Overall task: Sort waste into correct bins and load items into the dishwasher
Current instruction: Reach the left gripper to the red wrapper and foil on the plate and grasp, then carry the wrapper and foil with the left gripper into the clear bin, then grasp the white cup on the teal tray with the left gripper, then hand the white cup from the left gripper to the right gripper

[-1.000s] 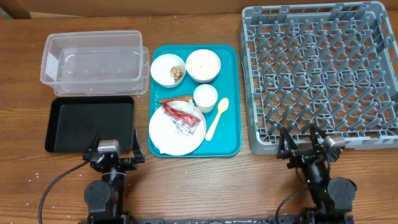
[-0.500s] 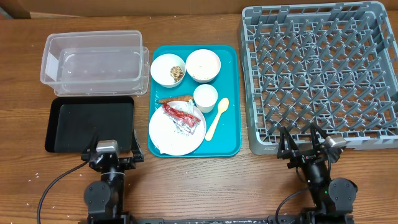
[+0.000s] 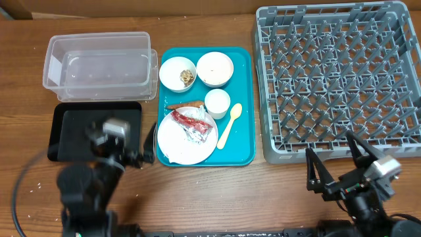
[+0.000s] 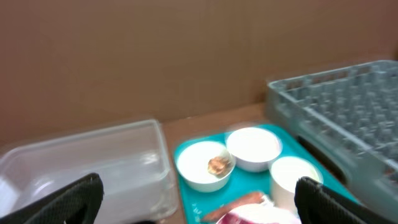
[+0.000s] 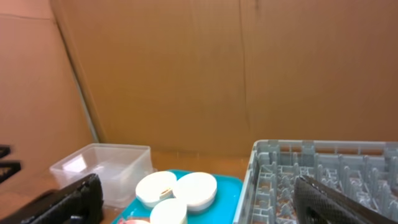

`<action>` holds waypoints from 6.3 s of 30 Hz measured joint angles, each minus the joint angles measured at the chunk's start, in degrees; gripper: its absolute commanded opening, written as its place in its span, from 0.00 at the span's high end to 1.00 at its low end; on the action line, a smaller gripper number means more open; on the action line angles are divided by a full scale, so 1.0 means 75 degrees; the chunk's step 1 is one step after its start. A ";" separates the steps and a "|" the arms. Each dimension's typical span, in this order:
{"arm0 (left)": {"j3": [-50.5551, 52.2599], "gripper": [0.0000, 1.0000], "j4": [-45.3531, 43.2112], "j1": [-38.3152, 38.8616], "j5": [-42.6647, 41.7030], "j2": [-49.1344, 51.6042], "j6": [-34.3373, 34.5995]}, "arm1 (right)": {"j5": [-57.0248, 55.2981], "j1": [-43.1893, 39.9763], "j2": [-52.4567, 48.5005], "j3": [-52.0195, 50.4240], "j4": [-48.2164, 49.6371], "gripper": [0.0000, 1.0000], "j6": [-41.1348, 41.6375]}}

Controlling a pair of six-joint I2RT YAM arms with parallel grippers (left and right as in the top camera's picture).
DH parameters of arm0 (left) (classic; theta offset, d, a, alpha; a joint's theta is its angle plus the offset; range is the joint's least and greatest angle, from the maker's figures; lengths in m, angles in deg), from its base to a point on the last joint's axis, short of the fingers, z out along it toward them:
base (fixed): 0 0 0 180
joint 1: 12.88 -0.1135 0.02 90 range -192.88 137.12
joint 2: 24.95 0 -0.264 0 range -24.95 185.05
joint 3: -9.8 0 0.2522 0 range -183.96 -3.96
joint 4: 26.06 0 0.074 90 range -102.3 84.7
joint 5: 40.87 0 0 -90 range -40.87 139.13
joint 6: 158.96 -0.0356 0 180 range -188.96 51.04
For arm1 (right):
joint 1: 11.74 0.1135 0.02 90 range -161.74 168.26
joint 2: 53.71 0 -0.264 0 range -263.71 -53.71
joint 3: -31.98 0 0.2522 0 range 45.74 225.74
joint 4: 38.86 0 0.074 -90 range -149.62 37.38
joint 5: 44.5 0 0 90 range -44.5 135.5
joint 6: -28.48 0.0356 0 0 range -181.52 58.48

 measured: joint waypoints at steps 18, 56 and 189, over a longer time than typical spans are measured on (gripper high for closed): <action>-0.5531 0.00 0.4887 0.3783 0.1760 0.7898 -0.0195 | -0.0312 0.0000 -0.4030 0.3707 -0.3937 0.00 -0.0271; -0.5770 0.96 0.4978 0.3684 0.3235 1.1083 0.5333 | -0.0309 0.0003 -0.4016 0.3707 -0.4377 0.00 -0.0274; -1.3333 0.80 0.8868 0.3351 -0.8341 1.3289 -0.0254 | 0.6522 0.0283 -0.9454 0.3293 0.4674 0.55 0.1352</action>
